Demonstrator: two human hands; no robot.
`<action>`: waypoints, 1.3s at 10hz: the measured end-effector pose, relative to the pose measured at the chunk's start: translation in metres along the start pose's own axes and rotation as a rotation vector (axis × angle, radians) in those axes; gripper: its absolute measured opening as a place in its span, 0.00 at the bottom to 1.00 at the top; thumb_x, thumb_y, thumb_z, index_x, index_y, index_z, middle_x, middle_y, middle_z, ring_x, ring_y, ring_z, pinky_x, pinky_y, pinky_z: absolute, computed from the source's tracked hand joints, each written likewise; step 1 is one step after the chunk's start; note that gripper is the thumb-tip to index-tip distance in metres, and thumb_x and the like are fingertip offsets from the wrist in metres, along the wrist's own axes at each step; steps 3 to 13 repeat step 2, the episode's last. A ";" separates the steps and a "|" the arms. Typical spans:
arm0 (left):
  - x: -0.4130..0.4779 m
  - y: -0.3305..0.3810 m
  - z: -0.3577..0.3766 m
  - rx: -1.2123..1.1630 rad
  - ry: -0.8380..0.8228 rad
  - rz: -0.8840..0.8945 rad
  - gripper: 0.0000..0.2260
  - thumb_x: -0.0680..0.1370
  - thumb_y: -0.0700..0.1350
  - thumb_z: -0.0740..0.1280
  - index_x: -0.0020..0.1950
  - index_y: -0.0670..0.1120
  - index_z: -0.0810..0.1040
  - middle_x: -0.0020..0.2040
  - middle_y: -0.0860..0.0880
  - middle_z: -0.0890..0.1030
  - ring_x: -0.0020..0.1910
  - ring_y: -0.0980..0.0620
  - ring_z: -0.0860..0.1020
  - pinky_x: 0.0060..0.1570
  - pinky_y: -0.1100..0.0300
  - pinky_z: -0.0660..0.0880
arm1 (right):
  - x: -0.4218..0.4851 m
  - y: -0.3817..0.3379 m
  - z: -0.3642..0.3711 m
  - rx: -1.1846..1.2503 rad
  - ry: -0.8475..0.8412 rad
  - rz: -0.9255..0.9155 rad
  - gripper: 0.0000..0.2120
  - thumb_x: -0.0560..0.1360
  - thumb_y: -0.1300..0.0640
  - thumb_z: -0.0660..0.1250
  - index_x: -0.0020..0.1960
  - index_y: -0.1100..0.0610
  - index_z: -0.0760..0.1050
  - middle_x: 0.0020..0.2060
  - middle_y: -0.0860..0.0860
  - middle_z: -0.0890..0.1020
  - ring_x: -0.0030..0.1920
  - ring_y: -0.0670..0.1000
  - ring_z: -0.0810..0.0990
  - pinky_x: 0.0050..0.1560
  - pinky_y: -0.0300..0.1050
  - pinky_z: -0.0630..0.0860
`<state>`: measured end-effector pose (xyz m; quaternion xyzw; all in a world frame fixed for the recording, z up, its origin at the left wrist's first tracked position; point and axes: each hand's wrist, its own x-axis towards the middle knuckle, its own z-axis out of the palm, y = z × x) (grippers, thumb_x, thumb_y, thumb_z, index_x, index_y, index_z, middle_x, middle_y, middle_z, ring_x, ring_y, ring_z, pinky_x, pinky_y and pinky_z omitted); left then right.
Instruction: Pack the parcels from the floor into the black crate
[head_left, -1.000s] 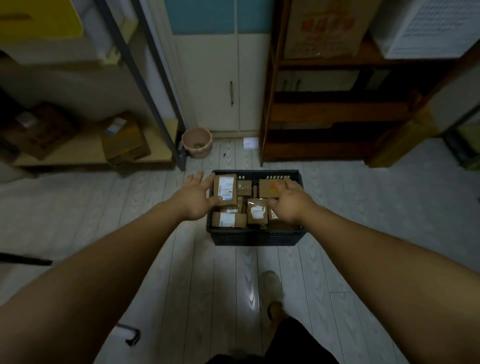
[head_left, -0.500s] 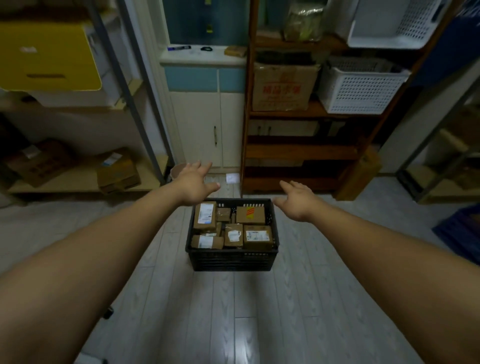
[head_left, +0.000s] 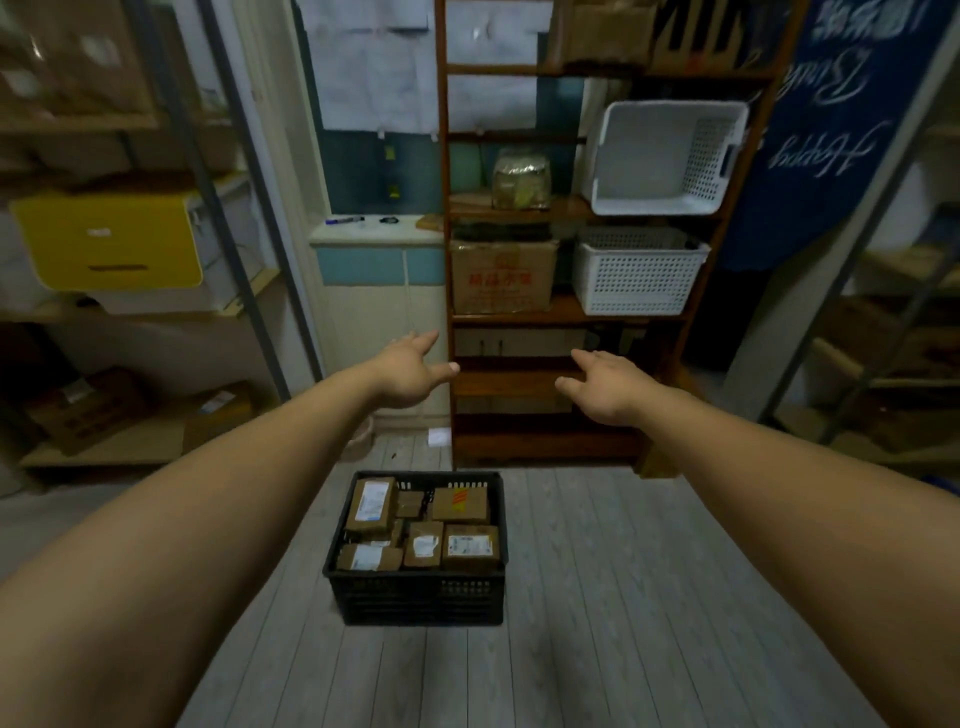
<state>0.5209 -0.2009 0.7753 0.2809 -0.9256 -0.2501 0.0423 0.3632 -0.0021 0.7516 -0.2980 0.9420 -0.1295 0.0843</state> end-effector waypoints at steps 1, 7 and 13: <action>-0.004 0.021 -0.022 0.007 0.032 0.066 0.31 0.78 0.57 0.59 0.76 0.51 0.50 0.77 0.46 0.52 0.75 0.45 0.51 0.72 0.47 0.51 | -0.006 0.000 -0.028 0.026 0.039 -0.027 0.34 0.77 0.37 0.54 0.77 0.50 0.50 0.76 0.52 0.55 0.76 0.55 0.52 0.73 0.55 0.55; -0.012 0.038 -0.047 0.011 0.078 0.121 0.31 0.78 0.57 0.59 0.76 0.50 0.50 0.77 0.45 0.51 0.75 0.45 0.50 0.72 0.48 0.51 | -0.018 -0.009 -0.058 0.050 0.086 -0.067 0.33 0.77 0.37 0.54 0.77 0.50 0.51 0.76 0.52 0.56 0.76 0.55 0.53 0.73 0.54 0.56; -0.012 0.038 -0.047 0.011 0.078 0.121 0.31 0.78 0.57 0.59 0.76 0.50 0.50 0.77 0.45 0.51 0.75 0.45 0.50 0.72 0.48 0.51 | -0.018 -0.009 -0.058 0.050 0.086 -0.067 0.33 0.77 0.37 0.54 0.77 0.50 0.51 0.76 0.52 0.56 0.76 0.55 0.53 0.73 0.54 0.56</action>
